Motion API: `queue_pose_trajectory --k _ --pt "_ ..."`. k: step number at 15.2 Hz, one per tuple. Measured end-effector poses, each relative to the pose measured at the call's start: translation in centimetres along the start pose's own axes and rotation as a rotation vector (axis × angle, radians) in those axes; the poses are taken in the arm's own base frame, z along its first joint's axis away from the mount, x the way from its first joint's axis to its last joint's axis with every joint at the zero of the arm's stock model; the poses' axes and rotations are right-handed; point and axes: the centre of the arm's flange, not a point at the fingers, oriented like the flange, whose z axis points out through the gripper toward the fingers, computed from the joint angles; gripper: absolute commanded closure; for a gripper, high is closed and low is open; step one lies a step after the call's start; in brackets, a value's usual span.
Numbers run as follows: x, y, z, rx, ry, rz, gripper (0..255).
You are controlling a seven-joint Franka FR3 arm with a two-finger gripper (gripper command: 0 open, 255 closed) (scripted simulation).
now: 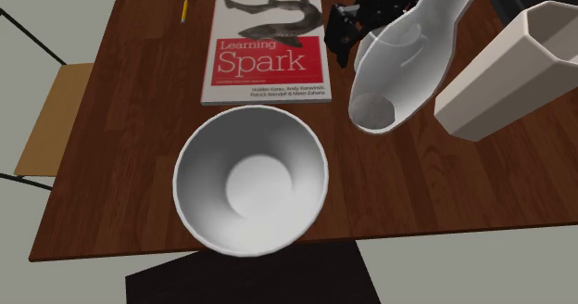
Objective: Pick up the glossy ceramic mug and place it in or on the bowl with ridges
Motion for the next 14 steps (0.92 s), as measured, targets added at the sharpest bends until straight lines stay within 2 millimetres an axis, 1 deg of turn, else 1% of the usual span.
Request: queue_pose_trajectory --k 1,11,14 --pt "0.0 0.0 0.0 0.000 0.000 0.000 255" --pt "0.0 0.0 0.0 -0.001 0.001 0.000 255" --pt "0.0 0.0 -1.2 0.000 0.000 0.000 255"
